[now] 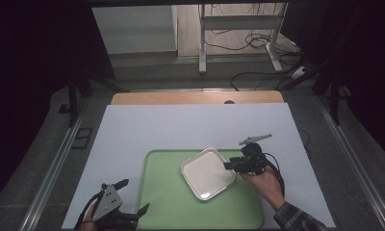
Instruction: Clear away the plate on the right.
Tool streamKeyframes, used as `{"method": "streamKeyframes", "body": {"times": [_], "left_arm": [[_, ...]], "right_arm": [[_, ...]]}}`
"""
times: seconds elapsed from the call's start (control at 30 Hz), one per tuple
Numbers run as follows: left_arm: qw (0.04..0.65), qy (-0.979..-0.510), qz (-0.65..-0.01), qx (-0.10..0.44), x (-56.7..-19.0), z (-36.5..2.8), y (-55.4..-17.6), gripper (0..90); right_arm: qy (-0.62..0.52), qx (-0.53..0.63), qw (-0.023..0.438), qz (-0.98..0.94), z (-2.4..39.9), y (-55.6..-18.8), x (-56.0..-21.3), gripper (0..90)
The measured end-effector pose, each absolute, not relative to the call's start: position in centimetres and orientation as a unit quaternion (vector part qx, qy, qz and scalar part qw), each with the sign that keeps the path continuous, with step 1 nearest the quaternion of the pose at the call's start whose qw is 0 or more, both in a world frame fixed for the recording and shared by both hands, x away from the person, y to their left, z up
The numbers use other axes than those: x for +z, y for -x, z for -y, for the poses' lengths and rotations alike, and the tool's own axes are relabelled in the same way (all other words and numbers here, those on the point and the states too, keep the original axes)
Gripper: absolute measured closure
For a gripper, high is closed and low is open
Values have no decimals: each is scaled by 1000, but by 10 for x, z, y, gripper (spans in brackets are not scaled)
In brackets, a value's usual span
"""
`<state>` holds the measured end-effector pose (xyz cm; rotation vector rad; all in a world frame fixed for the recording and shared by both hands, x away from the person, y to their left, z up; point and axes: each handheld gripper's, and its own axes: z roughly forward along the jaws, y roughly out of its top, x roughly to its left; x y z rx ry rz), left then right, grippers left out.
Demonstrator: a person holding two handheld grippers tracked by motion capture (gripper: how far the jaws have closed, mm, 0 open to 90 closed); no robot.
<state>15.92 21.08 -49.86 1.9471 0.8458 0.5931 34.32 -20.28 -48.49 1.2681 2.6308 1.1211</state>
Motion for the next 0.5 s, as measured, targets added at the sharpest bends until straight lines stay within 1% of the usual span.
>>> {"method": "streamKeyframes", "body": {"times": [0.07,0.1,0.17,0.2,0.4,0.43,0.47,0.5], "left_arm": [[452,-788,-343,240,-499,-211,-159,22],[453,-787,-343,240,-499,-211,-159,22],[452,-788,-343,240,-499,-211,-159,22],[451,-788,-344,240,-499,-211,-159,22],[451,-788,-344,240,-499,-211,-160,22],[451,-788,-344,240,-499,-211,-160,22],[451,-788,-344,240,-499,-211,-160,22],[451,-788,-343,240,-499,-211,-160,22]], "right_arm": [[-399,358,8,-844,202,-340,-483,630],[-389,360,9,-848,201,-332,-480,667],[-384,360,8,-850,201,-328,-479,680],[-372,361,7,-855,200,-320,-478,718],[-337,354,7,-872,195,-297,-476,834],[-331,352,8,-875,194,-294,-476,834],[-327,350,7,-878,192,-291,-476,867],[-322,348,6,-881,191,-288,-477,877]]}}
